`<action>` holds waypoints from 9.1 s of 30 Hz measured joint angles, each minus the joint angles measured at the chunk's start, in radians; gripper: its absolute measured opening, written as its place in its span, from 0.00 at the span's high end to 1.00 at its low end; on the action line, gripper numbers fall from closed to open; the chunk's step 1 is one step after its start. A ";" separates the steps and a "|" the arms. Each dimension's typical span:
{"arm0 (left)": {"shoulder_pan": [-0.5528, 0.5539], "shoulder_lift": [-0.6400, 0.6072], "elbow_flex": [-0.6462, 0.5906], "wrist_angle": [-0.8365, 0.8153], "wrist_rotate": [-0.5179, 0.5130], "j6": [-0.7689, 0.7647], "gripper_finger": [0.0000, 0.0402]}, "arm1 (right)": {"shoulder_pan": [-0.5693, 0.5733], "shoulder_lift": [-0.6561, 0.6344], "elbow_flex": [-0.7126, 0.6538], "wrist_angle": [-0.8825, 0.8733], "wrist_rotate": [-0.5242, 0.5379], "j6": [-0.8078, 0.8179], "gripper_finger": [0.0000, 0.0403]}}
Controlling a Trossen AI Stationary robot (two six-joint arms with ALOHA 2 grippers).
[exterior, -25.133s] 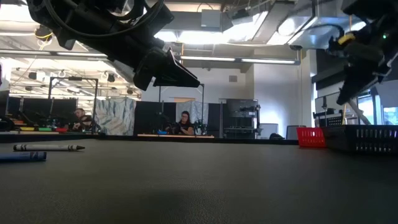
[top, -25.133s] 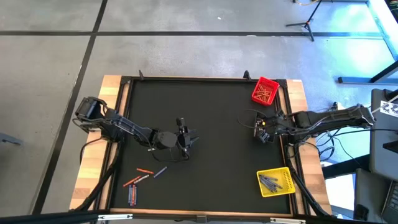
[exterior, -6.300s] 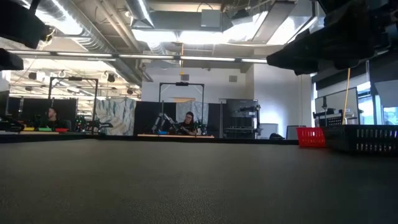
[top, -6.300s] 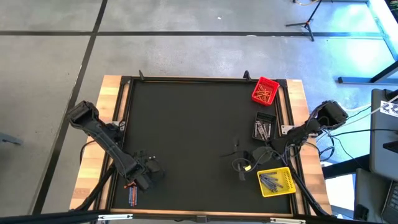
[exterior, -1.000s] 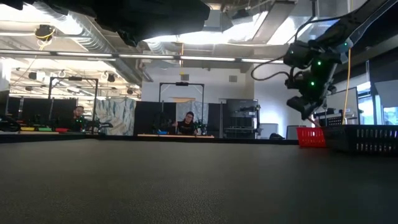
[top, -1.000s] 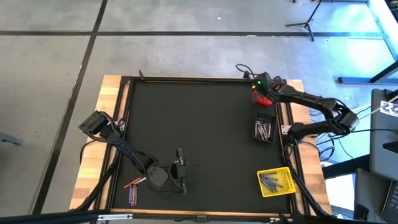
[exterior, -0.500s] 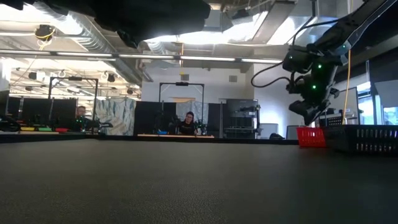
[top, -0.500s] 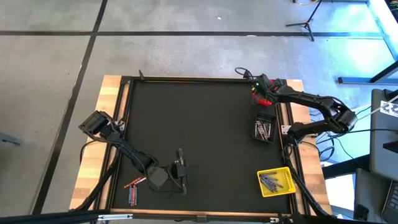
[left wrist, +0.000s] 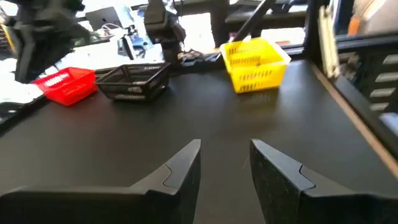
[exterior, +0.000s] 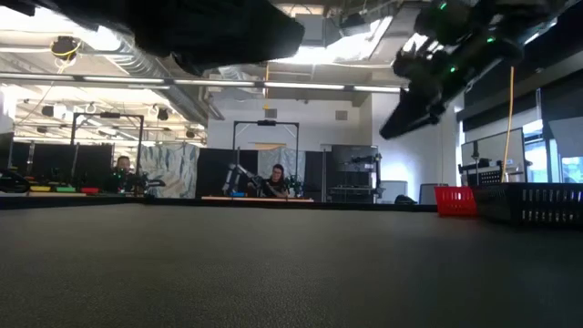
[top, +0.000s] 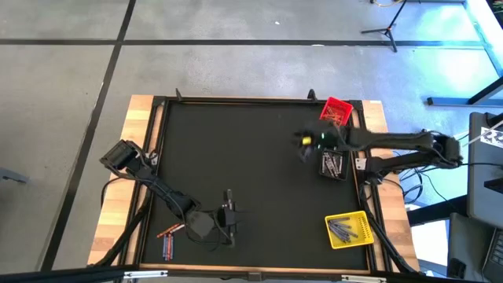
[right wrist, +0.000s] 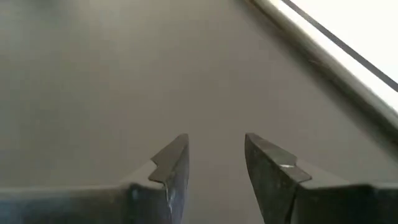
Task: Sort crayons
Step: Put the black crayon into the black bin, then put the orange crayon into the red bin
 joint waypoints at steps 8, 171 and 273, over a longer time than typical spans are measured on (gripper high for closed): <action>0.004 -0.043 0.019 -0.123 -0.029 0.010 0.68 | 0.364 0.024 -0.145 0.458 0.003 0.003 0.62; -0.047 -0.006 0.123 -0.238 -0.033 -0.008 0.70 | 0.758 0.284 0.133 0.115 0.438 0.032 0.96; -0.374 -0.119 0.113 -1.574 0.704 -1.577 0.70 | 0.824 0.409 -0.043 0.726 0.437 -0.089 0.53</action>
